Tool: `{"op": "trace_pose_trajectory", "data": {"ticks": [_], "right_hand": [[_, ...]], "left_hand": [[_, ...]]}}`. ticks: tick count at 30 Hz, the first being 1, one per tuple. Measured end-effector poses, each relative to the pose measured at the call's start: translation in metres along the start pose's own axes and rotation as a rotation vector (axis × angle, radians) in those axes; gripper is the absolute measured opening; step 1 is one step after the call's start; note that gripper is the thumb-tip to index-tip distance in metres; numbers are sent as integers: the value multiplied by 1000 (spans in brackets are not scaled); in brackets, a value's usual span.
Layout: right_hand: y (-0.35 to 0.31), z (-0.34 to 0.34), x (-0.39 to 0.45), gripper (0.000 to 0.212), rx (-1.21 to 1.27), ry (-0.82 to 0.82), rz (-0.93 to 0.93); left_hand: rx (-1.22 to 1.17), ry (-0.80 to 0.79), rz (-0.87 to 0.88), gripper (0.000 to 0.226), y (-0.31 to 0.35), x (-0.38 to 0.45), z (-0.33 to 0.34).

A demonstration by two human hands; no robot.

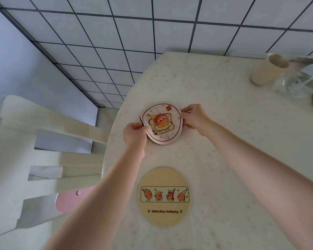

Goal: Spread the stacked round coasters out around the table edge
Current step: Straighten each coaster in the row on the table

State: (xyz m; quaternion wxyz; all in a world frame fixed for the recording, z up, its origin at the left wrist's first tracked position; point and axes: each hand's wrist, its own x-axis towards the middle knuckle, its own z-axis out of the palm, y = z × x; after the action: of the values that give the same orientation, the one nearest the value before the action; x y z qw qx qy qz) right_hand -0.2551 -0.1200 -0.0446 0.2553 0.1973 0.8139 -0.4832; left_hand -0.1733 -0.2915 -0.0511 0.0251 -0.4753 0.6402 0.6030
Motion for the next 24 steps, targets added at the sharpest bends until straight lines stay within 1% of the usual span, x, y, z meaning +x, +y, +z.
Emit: {"op": "trace_pose_trajectory", "data": {"ticks": [2,7,9,13,18,21,24], "right_hand": [[8,2,-4,6,87,3,13],[27,3,-12,5,191,71,24],[35,4,-16,5,214,98,42],[47,11,-23,13,134,159,41],[47,13,-26,15,58,211,17],[45,14,-28,14,-10,217,-30],[44,14,-32,23,-30,226,-44]], "left_hand": [[21,2,27,18,5,5,-1],[-19,-38,45,18,14,16,-9],[3,-71,56,17,17,20,-7],[218,-63,171,13,14,24,-4],[326,-39,271,19,8,30,-4],[430,-59,373,24,4,30,-5],[489,-107,449,20,1,26,-9]]}}
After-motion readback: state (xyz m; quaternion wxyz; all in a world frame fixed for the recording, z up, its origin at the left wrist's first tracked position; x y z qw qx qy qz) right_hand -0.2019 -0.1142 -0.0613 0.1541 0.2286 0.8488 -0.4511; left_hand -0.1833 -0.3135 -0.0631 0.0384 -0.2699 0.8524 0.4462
